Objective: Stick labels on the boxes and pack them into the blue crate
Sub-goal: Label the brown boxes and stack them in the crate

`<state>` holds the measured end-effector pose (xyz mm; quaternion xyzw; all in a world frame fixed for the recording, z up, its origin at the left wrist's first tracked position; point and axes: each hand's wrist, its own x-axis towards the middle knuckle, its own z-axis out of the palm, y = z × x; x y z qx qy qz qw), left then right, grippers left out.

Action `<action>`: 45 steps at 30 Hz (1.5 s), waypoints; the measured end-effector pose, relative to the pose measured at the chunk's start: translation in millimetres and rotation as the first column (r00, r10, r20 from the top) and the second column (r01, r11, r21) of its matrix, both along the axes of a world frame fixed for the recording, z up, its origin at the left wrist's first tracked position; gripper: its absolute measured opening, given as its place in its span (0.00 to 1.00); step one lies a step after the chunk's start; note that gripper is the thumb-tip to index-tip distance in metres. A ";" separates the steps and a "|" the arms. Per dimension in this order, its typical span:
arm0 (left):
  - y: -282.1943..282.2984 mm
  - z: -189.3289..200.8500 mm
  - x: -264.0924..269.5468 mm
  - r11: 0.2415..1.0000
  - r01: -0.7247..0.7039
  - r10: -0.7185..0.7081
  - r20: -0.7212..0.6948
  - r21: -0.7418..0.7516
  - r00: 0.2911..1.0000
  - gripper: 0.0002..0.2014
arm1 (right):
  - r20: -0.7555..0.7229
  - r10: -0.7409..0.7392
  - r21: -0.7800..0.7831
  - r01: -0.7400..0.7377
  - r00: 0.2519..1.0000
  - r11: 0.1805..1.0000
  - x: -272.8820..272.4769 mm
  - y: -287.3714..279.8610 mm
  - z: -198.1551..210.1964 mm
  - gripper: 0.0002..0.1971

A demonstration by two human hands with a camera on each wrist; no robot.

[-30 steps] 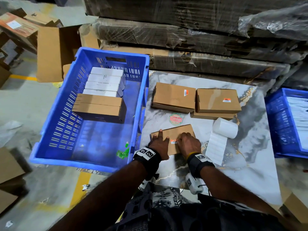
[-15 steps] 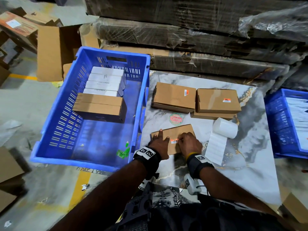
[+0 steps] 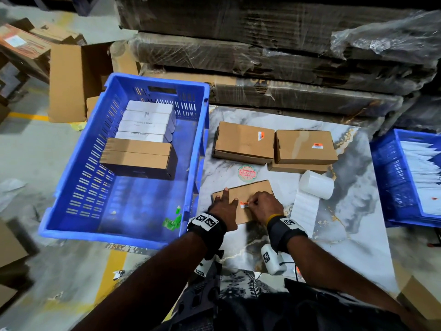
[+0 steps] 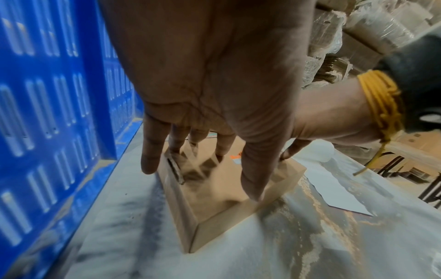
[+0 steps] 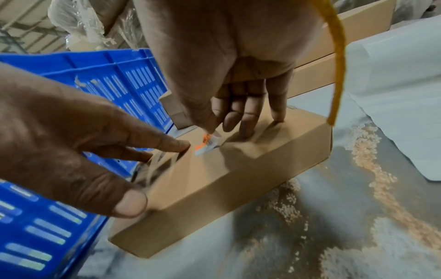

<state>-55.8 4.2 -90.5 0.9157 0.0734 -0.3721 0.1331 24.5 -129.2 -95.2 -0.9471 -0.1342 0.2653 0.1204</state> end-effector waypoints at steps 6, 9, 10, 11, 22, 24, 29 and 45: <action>2.8 -0.3 1.3 1.000 -0.016 0.016 0.005 -0.022 1.000 0.46 | -0.118 -0.065 0.164 0.084 0.991 0.983 -3.6 -11.3 3.1 0.05; 2.2 0.5 3.2 1.000 -0.025 0.025 0.001 -0.013 1.000 0.44 | -0.175 -0.139 0.265 0.183 0.975 0.947 -1.1 -21.0 1.6 0.07; 1.3 1.5 4.3 0.999 -0.035 0.036 0.004 -0.009 0.999 0.42 | -0.195 -0.158 0.287 0.211 0.968 0.935 0.2 -25.7 -0.1 0.06; -0.5 3.5 6.2 0.999 -0.049 0.049 0.016 -0.004 0.999 0.40 | -0.213 -0.172 0.310 0.233 0.962 0.922 1.2 -32.0 -1.5 0.06; -65.8 12.6 55.1 0.982 0.049 -0.012 0.202 -0.180 0.979 0.23 | -0.245 -0.335 0.354 0.405 0.910 0.843 11.5 -136.9 0.4 0.11; -85.4 12.4 62.7 0.976 0.087 -0.050 0.182 -0.200 0.982 0.22 | -0.246 -0.366 0.307 0.430 0.898 0.849 10.8 -167.9 0.4 0.14; -128.8 2.5 71.8 0.960 0.155 -0.129 0.121 -0.233 0.984 0.23 | -0.328 -0.508 0.149 0.575 0.796 0.805 -2.4 -246.6 -6.6 0.17; -187.7 -20.6 80.4 0.958 0.223 -0.237 -0.064 -0.180 0.969 0.28 | -0.354 -0.567 -0.207 0.529 0.744 0.823 -30.4 -340.0 -40.2 0.19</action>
